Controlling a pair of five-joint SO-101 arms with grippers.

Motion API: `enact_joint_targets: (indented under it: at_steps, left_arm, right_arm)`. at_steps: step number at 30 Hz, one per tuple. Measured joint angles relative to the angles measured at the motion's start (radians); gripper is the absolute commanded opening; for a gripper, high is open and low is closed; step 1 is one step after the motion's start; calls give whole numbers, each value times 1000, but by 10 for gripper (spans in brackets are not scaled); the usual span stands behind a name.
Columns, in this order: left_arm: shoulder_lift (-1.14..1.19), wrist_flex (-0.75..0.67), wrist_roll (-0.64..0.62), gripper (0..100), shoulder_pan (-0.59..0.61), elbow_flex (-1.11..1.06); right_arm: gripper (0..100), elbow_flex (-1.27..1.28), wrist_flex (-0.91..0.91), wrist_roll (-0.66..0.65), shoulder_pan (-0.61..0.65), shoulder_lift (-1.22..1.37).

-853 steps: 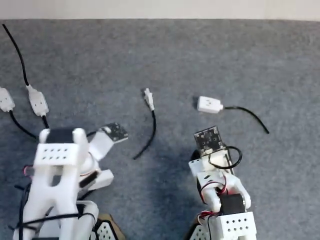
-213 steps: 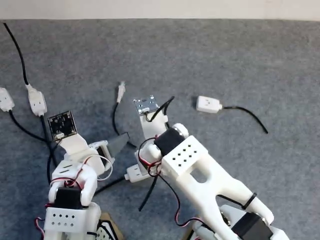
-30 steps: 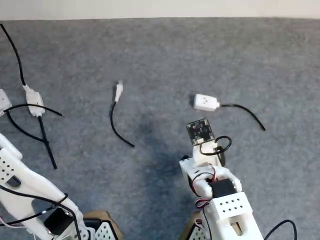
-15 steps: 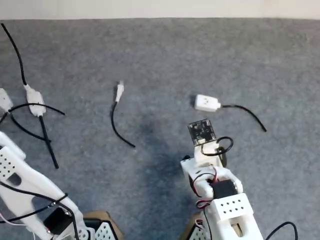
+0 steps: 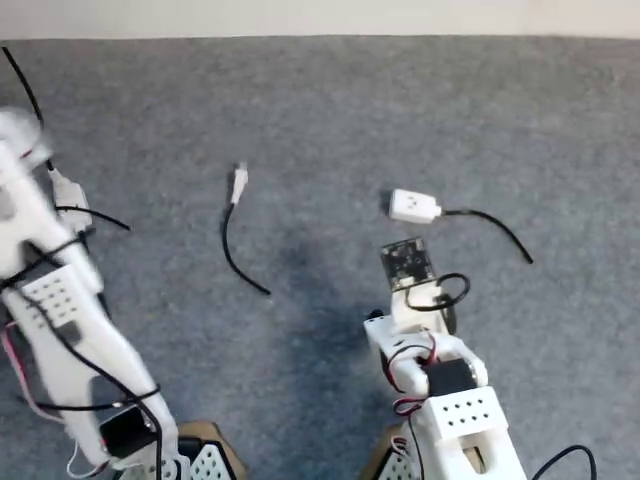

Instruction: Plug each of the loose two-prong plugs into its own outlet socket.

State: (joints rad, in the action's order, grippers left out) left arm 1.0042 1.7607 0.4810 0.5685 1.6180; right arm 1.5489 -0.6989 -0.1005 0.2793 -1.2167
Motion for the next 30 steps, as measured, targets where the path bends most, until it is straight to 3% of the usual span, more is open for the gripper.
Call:
enact_joint_targets:
  at_steps: [6, 13, 18, 23, 30]
  left_arm:
    - [-46, 2, -104, 333, -252, -5]
    - [-46, 2, -138, 333, -520, -236]
    - [-46, 2, -176, 333, -611, -302]
    - [-46, 2, -180, 333, -617, -361]
    - [-84, 0, -183, 333, -491, -443]
  right_arm:
    - [371, -60, 0, 0, -213, 0]
    - [371, -183, 54, 0, -577, 0]
    - [347, -258, 137, -23, -548, 40]
    - [276, -488, 130, -78, -440, 336]
    - [275, -1063, -87, -404, -328, 1053]
